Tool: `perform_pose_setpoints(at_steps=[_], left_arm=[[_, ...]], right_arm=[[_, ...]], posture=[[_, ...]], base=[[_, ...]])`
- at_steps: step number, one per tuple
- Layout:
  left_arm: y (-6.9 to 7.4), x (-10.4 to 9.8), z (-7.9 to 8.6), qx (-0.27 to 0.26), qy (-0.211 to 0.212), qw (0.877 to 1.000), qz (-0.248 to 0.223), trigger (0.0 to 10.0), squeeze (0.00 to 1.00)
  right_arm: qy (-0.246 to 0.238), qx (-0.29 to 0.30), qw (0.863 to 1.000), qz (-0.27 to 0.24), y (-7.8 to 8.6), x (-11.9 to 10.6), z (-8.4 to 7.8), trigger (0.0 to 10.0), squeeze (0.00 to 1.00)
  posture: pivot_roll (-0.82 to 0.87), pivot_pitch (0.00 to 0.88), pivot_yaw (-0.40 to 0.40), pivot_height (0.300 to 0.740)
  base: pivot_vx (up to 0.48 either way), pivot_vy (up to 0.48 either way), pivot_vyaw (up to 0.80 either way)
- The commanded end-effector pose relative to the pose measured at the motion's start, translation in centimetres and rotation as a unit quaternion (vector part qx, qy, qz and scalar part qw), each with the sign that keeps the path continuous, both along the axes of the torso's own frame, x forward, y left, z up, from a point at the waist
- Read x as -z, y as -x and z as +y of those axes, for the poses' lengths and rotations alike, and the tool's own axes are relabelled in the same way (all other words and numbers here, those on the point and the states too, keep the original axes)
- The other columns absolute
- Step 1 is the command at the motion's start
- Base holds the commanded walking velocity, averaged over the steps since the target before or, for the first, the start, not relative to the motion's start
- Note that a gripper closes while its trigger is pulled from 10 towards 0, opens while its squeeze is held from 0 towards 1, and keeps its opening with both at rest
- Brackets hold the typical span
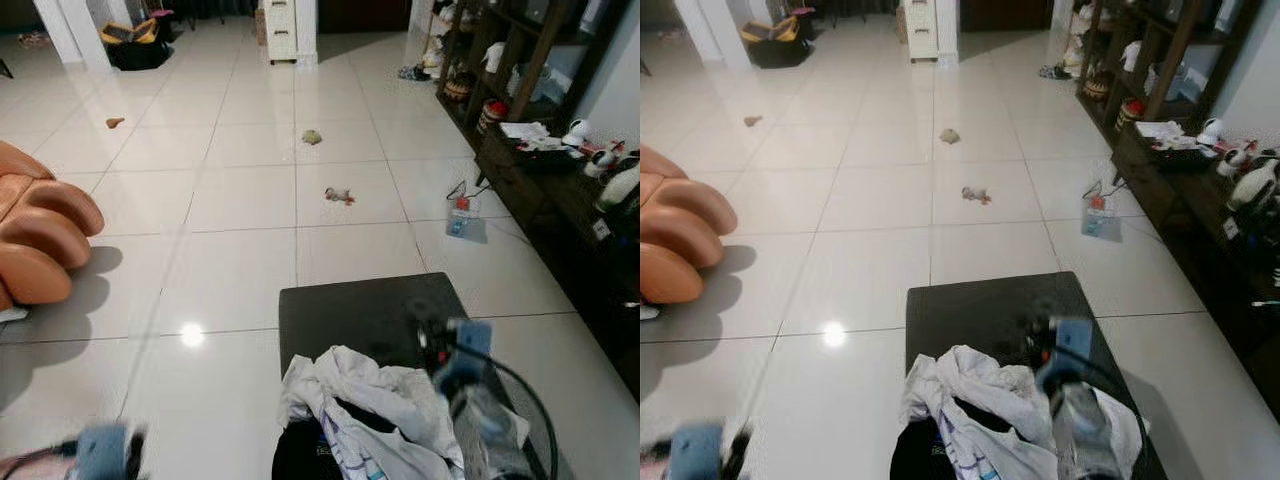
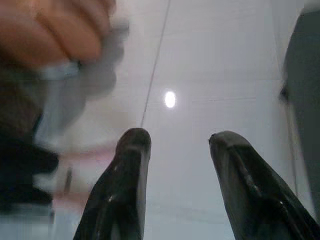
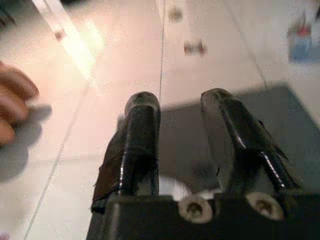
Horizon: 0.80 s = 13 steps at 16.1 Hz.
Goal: Hang hanger
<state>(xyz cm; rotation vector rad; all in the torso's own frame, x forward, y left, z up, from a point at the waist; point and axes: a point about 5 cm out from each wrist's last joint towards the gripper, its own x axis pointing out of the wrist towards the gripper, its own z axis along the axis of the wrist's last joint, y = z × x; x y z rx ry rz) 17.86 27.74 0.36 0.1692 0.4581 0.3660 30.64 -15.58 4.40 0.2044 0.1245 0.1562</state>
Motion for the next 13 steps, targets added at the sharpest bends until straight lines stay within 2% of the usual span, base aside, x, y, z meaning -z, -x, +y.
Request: perform_pose_setpoints(at_steps=[1, 3, 4, 6, 7, 9, 11, 13], left_arm=[[1.3, 2.1, 0.6, -0.018, 0.013, 0.999, 0.046, 10.0, 0.00], [2.6, 4.0, 1.0, -0.027, 0.012, 0.995, 0.098, 10.0, 0.00], [4.1, 5.4, 1.6, -0.052, 0.015, 0.988, 0.145, 10.0, 0.00], [4.6, 6.0, 1.8, -0.065, 0.017, 0.984, 0.163, 10.0, 0.00], [4.7, 6.8, 1.6, -0.062, 0.027, 0.980, 0.186, 10.0, 0.00], [3.8, 6.7, 1.4, -0.048, 0.028, 0.983, 0.176, 10.0, 0.00], [2.5, 6.3, 1.0, -0.032, 0.024, 0.986, 0.159, 10.0, 0.00], [2.1, 6.4, 0.7, -0.017, 0.021, 0.988, 0.153, 10.0, 0.00]], right_arm=[[-0.007, 0.001, 1.000, -0.010, 0.0, -0.5, 0.3, 10.0, 0.00], [-0.007, -0.004, 1.000, -0.028, -0.2, -1.4, 0.7, 10.0, 0.00], [-0.005, -0.005, 0.999, -0.041, -0.3, -2.1, 1.0, 10.0, 0.00], [-0.005, -0.006, 0.999, -0.044, -0.2, -2.5, 1.1, 10.0, 0.00], [-0.001, -0.017, 0.998, -0.056, -0.2, -3.4, 1.8, 10.0, 0.00], [-0.001, -0.023, 0.998, -0.062, -0.3, -4.1, 2.0, 10.0, 0.00], [0.016, -0.030, 0.998, -0.046, -0.5, -4.1, 2.2, 10.0, 0.00], [0.014, -0.031, 0.999, -0.040, -0.3, -4.0, 2.1, 10.0, 0.00]], posture=[[0.04, 0.032, 0.010, 0.740], [0.04, 0.016, 0.019, 0.740], [0.04, 0.011, 0.023, 0.740], [0.04, 0.009, 0.025, 0.740], [0.03, 0.009, 0.027, 0.740], [0.03, 0.030, 0.025, 0.740], [0.04, 0.050, 0.020, 0.740], [0.04, 0.059, 0.015, 0.725]], base=[[0.000, 0.000, 0.00], [0.000, 0.000, 0.00], [0.000, 0.000, 0.00], [0.000, 0.000, 0.00], [0.000, 0.000, 0.00], [0.000, 0.000, 0.00], [0.000, 0.000, 0.00], [0.000, 0.000, 0.00]])
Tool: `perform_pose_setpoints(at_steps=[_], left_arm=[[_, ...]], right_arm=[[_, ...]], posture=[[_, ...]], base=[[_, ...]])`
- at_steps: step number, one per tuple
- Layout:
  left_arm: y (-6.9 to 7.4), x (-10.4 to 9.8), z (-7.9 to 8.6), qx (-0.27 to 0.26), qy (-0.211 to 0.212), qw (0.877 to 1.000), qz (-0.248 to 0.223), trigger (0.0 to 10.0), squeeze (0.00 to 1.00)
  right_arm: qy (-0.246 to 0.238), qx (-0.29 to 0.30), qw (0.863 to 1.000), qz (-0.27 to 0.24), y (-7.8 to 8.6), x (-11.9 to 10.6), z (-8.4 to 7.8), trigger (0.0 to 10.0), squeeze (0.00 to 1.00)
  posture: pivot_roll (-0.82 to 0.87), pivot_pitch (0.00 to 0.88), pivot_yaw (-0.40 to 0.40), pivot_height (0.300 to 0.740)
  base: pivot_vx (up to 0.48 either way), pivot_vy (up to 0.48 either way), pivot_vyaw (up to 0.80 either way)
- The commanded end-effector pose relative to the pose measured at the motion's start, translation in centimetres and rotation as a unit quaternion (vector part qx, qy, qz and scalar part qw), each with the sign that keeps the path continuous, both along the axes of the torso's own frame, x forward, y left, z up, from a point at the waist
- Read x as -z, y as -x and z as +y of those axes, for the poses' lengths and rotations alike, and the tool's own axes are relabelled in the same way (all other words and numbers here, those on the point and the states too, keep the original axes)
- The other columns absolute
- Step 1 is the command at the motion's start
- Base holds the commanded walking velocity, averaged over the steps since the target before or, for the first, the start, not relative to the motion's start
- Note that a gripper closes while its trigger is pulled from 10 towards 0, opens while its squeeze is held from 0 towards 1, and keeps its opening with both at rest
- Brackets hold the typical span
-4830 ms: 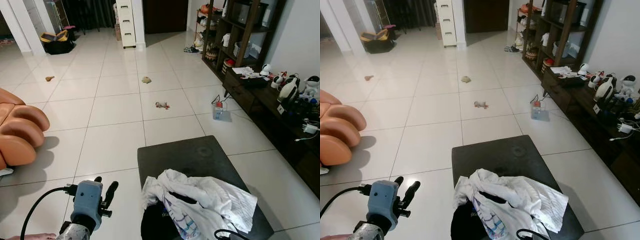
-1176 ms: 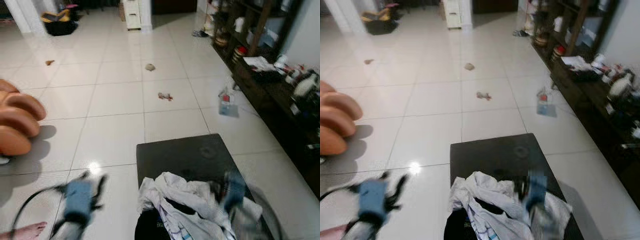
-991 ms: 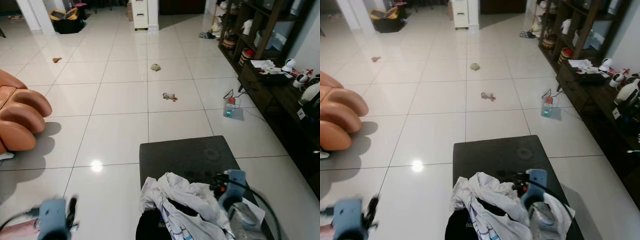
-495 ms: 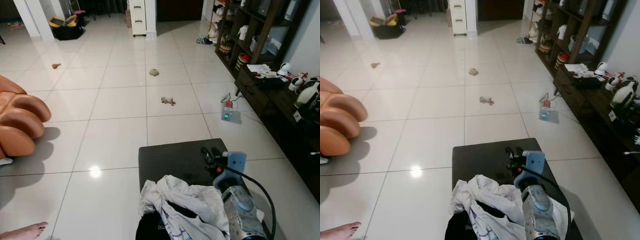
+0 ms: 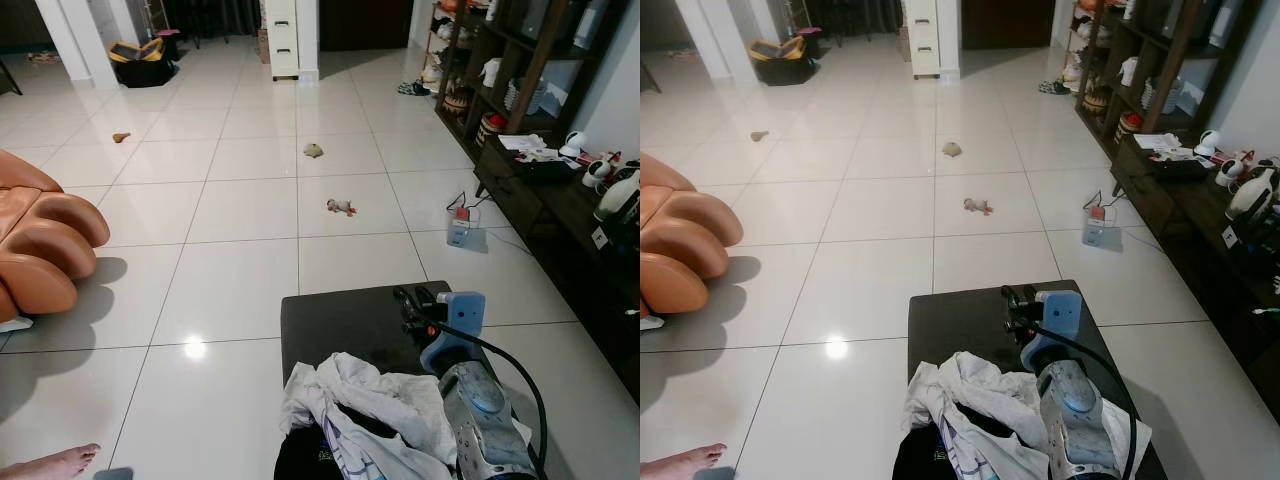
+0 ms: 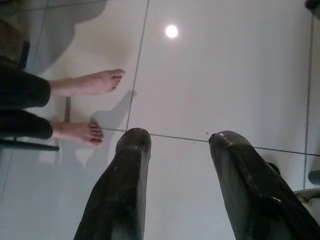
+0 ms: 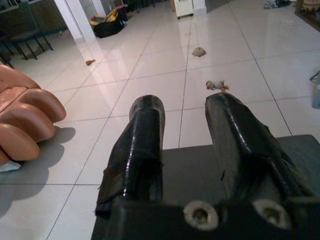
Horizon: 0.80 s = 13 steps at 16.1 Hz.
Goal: Hang hanger
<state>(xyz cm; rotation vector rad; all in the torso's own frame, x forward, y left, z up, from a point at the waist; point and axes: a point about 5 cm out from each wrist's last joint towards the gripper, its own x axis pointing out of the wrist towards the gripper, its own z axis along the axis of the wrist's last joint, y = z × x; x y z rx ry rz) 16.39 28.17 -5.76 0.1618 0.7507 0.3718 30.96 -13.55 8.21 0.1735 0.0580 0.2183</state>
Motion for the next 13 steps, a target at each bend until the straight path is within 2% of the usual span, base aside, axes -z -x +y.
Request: perform_pose_setpoints(at_steps=[1, 3, 5, 8, 11, 13], left_arm=[[0.47, 0.25, 0.10, 0.007, -0.002, 1.000, 0.007, 10.0, 0.00], [0.31, 0.26, -0.11, 0.015, -0.003, 1.000, 0.004, 10.0, 0.00], [0.12, 0.26, -0.41, 0.020, -0.002, 1.000, 0.000, 10.0, 0.00], [0.05, 0.28, -0.58, 0.027, -0.002, 1.000, -0.004, 10.0, 0.00], [0.15, 0.35, -0.60, 0.028, -0.002, 1.000, -0.003, 10.0, 0.00], [0.16, 0.35, -0.61, 0.029, -0.003, 1.000, -0.003, 10.0, 0.00]], right_arm=[[0.005, -0.004, 1.000, -0.001, 0.23, -0.26, 0.12, 10.0, 0.00], [0.001, -0.001, 1.000, -0.001, 0.21, -0.30, 0.10, 10.0, 0.00], [0.009, -0.005, 1.000, 0.023, -0.04, 0.18, 0.20, 10.0, 0.00], [0.008, -0.008, 1.000, 0.016, 0.08, 0.10, 0.19, 10.0, 0.00], [0.004, -0.007, 0.999, 0.035, 0.07, 0.42, 0.29, 10.0, 0.00], [-0.002, -0.020, 0.999, 0.034, 0.08, 0.37, 0.67, 10.0, 0.00]], posture=[[0.04, 0.058, 0.013, 0.716], [0.04, 0.062, 0.012, 0.716], [0.04, 0.066, 0.009, 0.716], [0.05, 0.071, 0.006, 0.681], [0.05, 0.076, 0.006, 0.681], [0.05, 0.077, 0.006, 0.661]], base=[[0.000, 0.000, 0.00], [0.000, 0.000, 0.00], [0.000, 0.000, 0.00], [0.000, 0.000, 0.00], [0.000, 0.000, 0.00], [0.000, 0.000, 0.00]])
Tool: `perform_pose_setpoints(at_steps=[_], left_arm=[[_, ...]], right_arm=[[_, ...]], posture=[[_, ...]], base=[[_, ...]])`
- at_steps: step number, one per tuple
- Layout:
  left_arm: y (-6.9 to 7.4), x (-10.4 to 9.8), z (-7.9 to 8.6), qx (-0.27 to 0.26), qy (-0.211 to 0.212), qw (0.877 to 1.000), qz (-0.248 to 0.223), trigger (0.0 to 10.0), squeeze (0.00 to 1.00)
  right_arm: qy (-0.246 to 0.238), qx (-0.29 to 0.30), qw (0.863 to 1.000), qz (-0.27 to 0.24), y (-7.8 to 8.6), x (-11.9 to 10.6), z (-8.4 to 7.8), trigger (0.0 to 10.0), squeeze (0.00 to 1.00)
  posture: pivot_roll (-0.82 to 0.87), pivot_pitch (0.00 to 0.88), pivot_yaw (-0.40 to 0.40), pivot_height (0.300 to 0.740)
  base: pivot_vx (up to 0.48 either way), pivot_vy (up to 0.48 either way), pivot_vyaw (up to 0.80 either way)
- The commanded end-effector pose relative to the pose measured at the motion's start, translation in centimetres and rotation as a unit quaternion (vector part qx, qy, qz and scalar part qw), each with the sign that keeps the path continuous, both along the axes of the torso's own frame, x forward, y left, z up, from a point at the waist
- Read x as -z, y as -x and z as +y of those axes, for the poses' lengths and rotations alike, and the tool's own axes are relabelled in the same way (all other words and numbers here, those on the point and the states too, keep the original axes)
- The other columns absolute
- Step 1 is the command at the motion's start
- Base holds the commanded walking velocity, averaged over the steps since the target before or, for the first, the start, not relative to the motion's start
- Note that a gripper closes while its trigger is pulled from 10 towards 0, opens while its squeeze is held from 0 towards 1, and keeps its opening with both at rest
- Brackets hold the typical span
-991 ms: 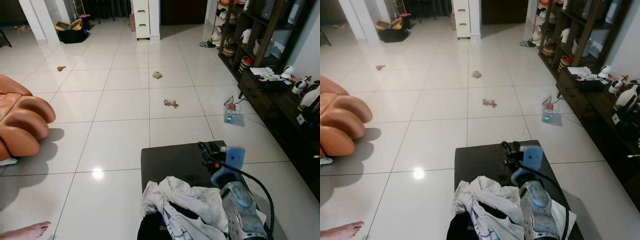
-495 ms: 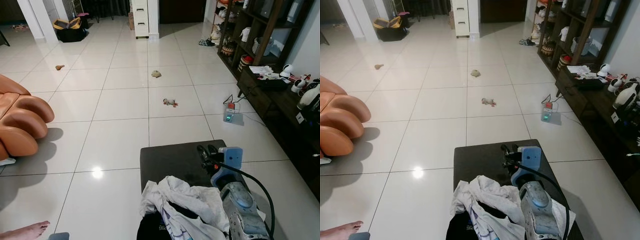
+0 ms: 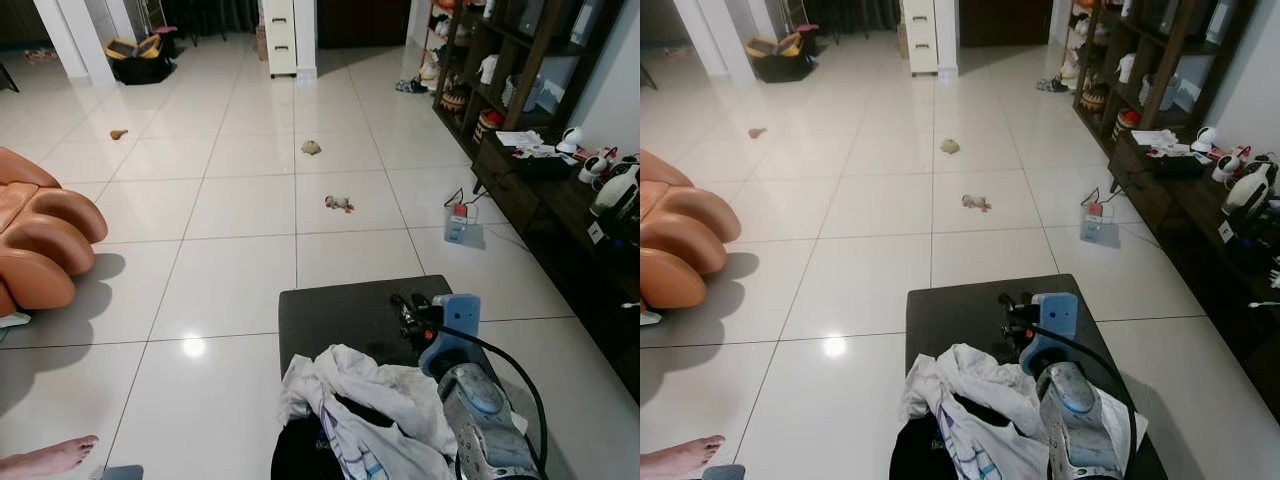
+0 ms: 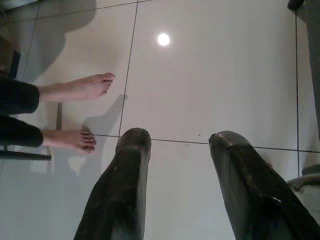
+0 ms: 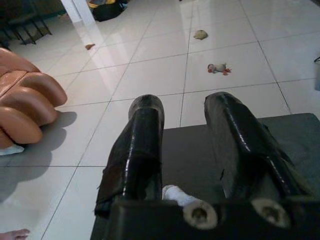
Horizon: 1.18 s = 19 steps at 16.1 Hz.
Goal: Hang hanger
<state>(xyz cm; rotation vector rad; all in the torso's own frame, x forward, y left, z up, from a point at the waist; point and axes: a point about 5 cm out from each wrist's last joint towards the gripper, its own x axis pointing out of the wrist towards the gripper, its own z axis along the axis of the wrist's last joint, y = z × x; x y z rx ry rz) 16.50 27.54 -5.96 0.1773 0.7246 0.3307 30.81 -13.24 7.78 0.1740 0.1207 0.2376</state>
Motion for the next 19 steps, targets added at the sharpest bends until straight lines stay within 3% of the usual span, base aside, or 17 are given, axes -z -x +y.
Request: perform_pose_setpoints(at_steps=[1, 6, 15, 17, 19], left_arm=[[0.3, 0.2, 0.0, 0.007, -0.001, 1.000, 0.007, 10.0, 0.00], [-0.1, 0.1, -0.3, 0.009, 0.005, 1.000, -0.003, 10.0, 0.00], [-0.4, 0.1, -0.7, 0.008, 0.012, 1.000, -0.010, 10.0, 0.00], [-1.2, -0.3, -0.9, 0.011, 0.014, 0.999, -0.027, 10.0, 0.00], [-1.9, -0.8, -1.0, 0.017, 0.016, 0.999, -0.044, 10.0, 0.00]], right_arm=[[0.000, -0.007, 1.000, 0.002, -0.1, -0.1, 0.3, 10.0, 0.00], [0.017, -0.003, 1.000, 0.013, -0.2, 0.4, 0.1, 10.0, 0.00], [0.038, -0.039, 0.998, 0.035, -0.4, 1.1, 1.1, 10.0, 0.00], [0.075, -0.042, 0.994, 0.064, -0.8, 2.0, 1.0, 10.0, 0.00], [0.078, -0.043, 0.992, 0.087, -1.4, 2.5, 1.1, 10.0, 0.00]], posture=[[0.05, 0.077, 0.005, 0.656], [0.05, 0.080, 0.000, 0.656], [0.05, 0.089, -0.009, 0.656], [0.06, 0.096, -0.011, 0.656], [0.07, 0.106, -0.012, 0.656]], base=[[0.000, 0.000, 0.00], [0.000, 0.000, 0.00], [0.000, 0.000, 0.00], [0.000, 0.000, 0.00], [0.000, 0.000, 0.00]])
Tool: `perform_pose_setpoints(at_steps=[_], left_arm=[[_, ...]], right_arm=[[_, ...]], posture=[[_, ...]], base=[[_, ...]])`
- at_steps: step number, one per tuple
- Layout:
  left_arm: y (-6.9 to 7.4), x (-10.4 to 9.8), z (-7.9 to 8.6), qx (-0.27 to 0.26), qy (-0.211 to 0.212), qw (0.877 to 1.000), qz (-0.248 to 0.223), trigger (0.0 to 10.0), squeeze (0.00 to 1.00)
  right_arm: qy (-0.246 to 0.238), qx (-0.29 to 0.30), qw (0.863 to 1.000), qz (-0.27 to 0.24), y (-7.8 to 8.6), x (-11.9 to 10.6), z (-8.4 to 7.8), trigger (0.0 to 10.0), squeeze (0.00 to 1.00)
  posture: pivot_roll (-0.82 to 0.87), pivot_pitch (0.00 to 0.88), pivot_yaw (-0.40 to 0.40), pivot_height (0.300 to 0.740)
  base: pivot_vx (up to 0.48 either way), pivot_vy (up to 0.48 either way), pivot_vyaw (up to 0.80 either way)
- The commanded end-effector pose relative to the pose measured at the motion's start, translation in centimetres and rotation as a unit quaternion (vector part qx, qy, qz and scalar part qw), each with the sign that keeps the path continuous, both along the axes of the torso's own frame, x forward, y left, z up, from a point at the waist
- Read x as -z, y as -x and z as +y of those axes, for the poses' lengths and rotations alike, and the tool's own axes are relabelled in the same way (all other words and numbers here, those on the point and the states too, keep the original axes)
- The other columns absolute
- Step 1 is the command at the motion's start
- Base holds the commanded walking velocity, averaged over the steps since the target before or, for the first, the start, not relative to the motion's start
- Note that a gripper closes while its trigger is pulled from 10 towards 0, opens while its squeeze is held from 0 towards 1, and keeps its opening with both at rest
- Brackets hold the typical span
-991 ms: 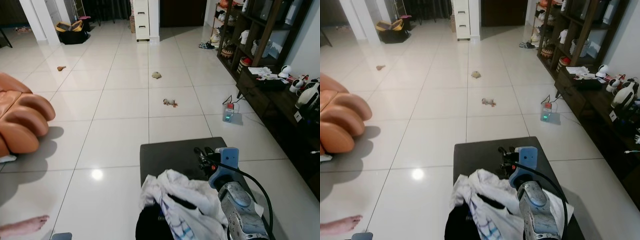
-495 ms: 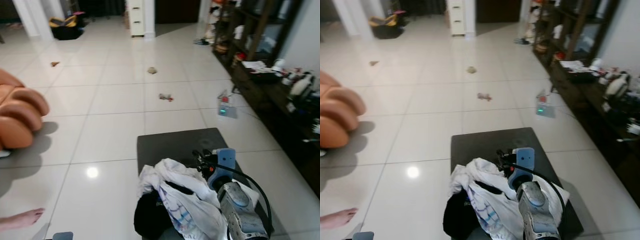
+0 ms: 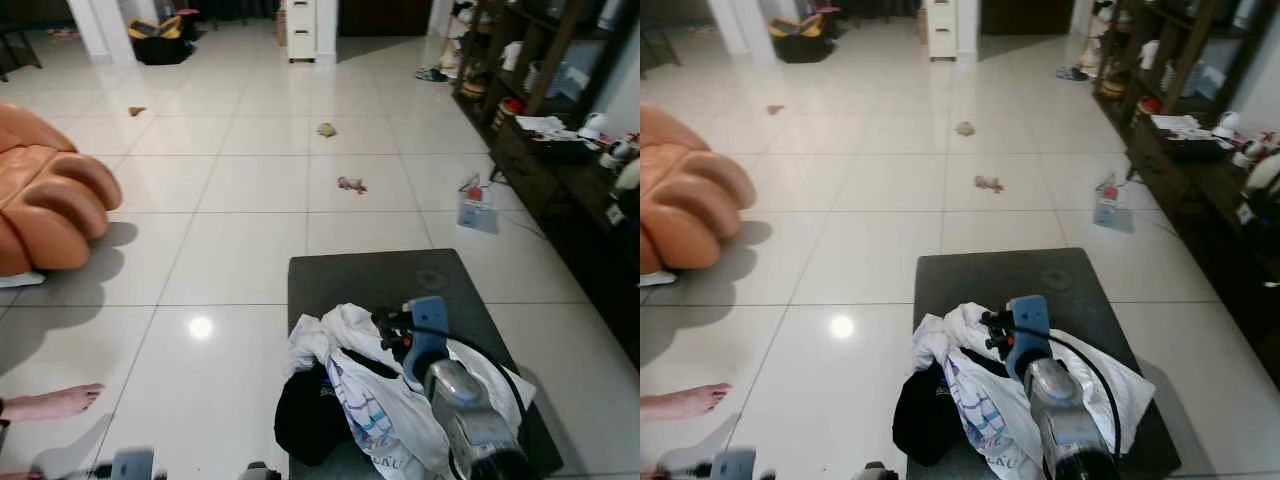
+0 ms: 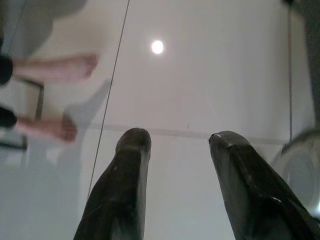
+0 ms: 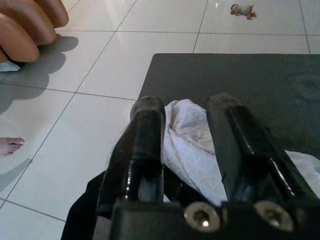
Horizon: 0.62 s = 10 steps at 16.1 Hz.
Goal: Hang hanger
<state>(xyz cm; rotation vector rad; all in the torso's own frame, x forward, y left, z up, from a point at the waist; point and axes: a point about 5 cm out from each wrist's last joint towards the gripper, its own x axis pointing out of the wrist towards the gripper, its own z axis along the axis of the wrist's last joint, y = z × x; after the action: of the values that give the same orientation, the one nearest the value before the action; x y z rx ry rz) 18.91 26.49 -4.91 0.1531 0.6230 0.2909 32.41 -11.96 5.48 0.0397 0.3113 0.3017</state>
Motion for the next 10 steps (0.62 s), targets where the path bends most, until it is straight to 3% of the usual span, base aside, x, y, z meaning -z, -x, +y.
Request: perform_pose_setpoints(at_steps=[1, 2, 3, 6, 8, 10], left_arm=[[-0.2, -0.2, -0.1, 0.007, 0.003, 1.000, -0.013, 10.0, 0.00], [-0.4, -0.4, -0.2, 0.010, 0.002, 1.000, -0.022, 10.0, 0.00], [-0.6, -0.7, -0.2, 0.012, 0.002, 0.999, -0.032, 10.0, 0.00], [-1.8, -2.6, -0.5, 0.033, -0.004, 0.995, -0.096, 10.0, 0.00], [-2.6, -5.4, -0.9, 0.058, -0.006, 0.986, -0.156, 10.0, 0.00], [-2.1, -8.3, -1.2, 0.071, -0.012, 0.978, -0.198, 10.0, 0.00]], right_arm=[[0.015, 0.003, 1.000, 0.022, -0.6, 0.4, 0.1, 10.0, 0.00], [0.014, 0.006, 0.999, 0.031, -0.8, 0.5, 0.1, 10.0, 0.00], [0.005, 0.012, 0.999, 0.039, -1.0, 0.5, 0.2, 10.0, 1.00], [0.045, 0.026, 0.995, 0.081, -1.7, 0.8, 0.4, 10.0, 1.00], [0.047, 0.019, 0.995, 0.083, -2.2, 0.4, 1.0, 10.0, 1.00], [0.057, 0.023, 0.995, 0.083, -2.6, 0.0, 1.3, 10.0, 1.00]], posture=[[0.08, 0.120, -0.012, 0.656], [0.09, 0.131, -0.013, 0.656], [0.10, 0.147, -0.012, 0.656], [0.15, 0.205, -0.009, 0.656], [0.18, 0.256, -0.003, 0.656], [0.21, 0.311, 0.006, 0.656]], base=[[0.000, 0.000, 0.00], [0.000, 0.000, 0.00], [0.000, 0.000, 0.00], [0.000, 0.000, 0.00], [0.000, 0.000, 0.00], [0.000, 0.000, 0.00]])
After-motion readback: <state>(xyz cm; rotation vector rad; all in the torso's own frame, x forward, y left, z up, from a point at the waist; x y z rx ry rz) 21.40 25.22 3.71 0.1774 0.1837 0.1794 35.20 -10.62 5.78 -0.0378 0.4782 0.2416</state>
